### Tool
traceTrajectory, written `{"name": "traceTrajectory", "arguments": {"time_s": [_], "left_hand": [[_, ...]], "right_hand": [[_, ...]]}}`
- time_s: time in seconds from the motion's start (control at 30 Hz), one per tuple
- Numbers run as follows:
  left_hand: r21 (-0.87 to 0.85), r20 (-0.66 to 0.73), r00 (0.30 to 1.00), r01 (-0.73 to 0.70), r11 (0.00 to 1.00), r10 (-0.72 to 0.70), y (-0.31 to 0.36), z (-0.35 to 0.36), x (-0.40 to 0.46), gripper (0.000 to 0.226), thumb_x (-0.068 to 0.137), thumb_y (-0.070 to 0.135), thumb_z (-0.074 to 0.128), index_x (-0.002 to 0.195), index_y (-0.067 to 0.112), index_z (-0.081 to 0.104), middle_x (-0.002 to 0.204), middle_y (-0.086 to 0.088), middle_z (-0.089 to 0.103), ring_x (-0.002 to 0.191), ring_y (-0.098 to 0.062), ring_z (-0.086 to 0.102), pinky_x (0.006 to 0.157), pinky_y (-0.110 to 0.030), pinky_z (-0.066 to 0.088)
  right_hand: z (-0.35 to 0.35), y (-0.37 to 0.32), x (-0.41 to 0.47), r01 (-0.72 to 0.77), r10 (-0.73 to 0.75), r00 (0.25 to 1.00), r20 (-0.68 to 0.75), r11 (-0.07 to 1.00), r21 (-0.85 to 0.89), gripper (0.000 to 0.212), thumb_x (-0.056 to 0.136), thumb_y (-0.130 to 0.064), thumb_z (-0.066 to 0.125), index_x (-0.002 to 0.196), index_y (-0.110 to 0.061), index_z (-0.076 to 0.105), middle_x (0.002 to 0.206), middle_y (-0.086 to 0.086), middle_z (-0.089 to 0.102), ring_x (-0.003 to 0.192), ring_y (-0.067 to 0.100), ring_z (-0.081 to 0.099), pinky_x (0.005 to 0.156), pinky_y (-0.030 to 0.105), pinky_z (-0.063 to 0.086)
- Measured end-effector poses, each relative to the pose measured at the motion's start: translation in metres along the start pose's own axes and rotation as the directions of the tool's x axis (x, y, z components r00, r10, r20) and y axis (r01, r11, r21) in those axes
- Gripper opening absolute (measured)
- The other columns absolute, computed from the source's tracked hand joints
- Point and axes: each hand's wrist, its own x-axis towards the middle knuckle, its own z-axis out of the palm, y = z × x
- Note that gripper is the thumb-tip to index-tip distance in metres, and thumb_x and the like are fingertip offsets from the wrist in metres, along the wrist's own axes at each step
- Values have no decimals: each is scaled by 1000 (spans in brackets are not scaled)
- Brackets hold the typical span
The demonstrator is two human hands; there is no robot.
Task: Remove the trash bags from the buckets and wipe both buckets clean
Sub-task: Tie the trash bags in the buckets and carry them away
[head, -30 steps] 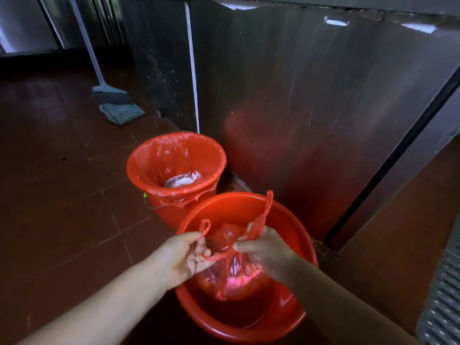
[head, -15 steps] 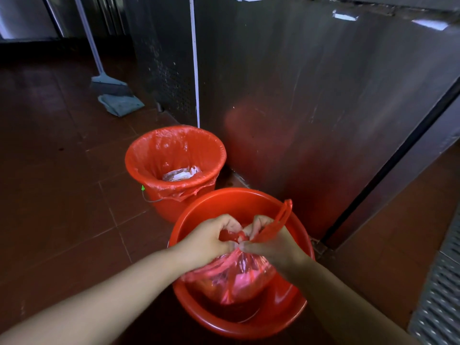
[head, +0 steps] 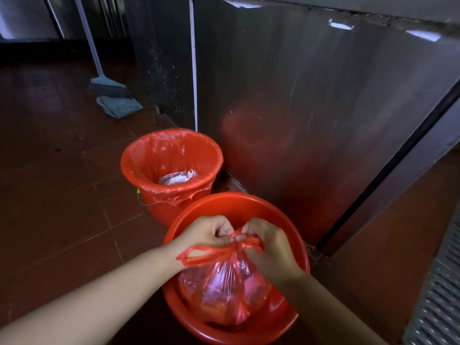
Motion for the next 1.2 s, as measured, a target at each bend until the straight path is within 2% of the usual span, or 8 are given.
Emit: {"name": "traceTrajectory", "arguments": {"time_s": [0.1, 0.2, 0.3, 0.47, 0.7, 0.93, 1.07, 1.2], "left_hand": [[-200, -42, 999, -6, 980, -2, 8, 7, -5, 14, 66, 12, 70, 74, 4, 61, 66, -4, 63, 59, -4, 55, 58, -21, 45], [-302, -75, 994, 58, 952, -84, 12, 14, -3, 9, 71, 6, 65, 68, 10, 57, 58, 5, 60, 56, -5, 53, 60, -23, 43], [-245, -58, 996, 52, 968, -68, 13, 13, -4, 24, 89, -2, 55, 74, 16, 58, 61, 11, 58, 57, -1, 47, 59, -16, 37], [-381, 10, 987, 150, 912, -158, 17, 14, -6, 15, 87, 1, 61, 99, 10, 64, 78, -1, 61, 72, -8, 54, 70, -17, 43], [-474, 32, 981, 183, 861, -190, 22, 13, -10, 13, 85, 2, 64, 97, 0, 68, 97, -19, 68, 80, -13, 59, 76, -21, 48], [-453, 56, 977, 207, 867, -204, 20, 14, -13, 10, 81, -2, 67, 90, 2, 66, 105, -33, 63, 85, -25, 55, 84, -35, 44], [-348, 46, 985, 173, 921, -167, 17, 15, -14, 20, 80, -1, 68, 75, 17, 62, 72, -2, 59, 71, -9, 52, 69, -18, 43], [-31, 12, 1000, 25, 999, -25, 21, 15, -15, 25, 83, 2, 65, 73, 22, 53, 72, 5, 49, 66, -6, 44, 63, -16, 38]], "right_hand": [[2, -3, 3, 213, -227, 974, -8, 926, -312, 35, 61, -2, 78, 62, -15, 46, 61, -1, 53, 47, 19, 51, 39, 26, 33], [1, -6, 4, 204, -267, 960, -83, 871, -447, 33, 63, -4, 66, 74, -21, 41, 57, -3, 56, 41, 17, 52, 35, 25, 24], [1, -1, -2, 168, -259, 950, -175, 895, -412, 18, 71, -12, 41, 84, -24, 39, 59, -5, 63, 39, 17, 56, 34, 23, 30], [1, 7, -7, 197, -311, 926, -212, 879, -434, 21, 76, -18, 61, 86, -22, 43, 52, -8, 58, 38, 10, 52, 43, 17, 28], [-11, 11, -2, 357, -447, 880, -164, 847, -393, 19, 89, -34, 50, 79, -19, 50, 52, -5, 53, 43, 12, 49, 43, 26, 38], [-22, 6, 4, 440, -450, 892, 35, 849, -291, 25, 96, -44, 40, 93, -20, 49, 58, -9, 55, 49, 6, 49, 50, 18, 32], [-24, 12, 4, 472, -461, 881, 109, 836, -279, 21, 89, -33, 54, 79, -15, 57, 57, -7, 54, 46, 9, 50, 44, 26, 39], [-26, 9, 3, 452, -410, 889, 203, 855, -254, 26, 96, -42, 41, 88, -19, 52, 60, -5, 58, 48, 10, 53, 43, 23, 38]]}}
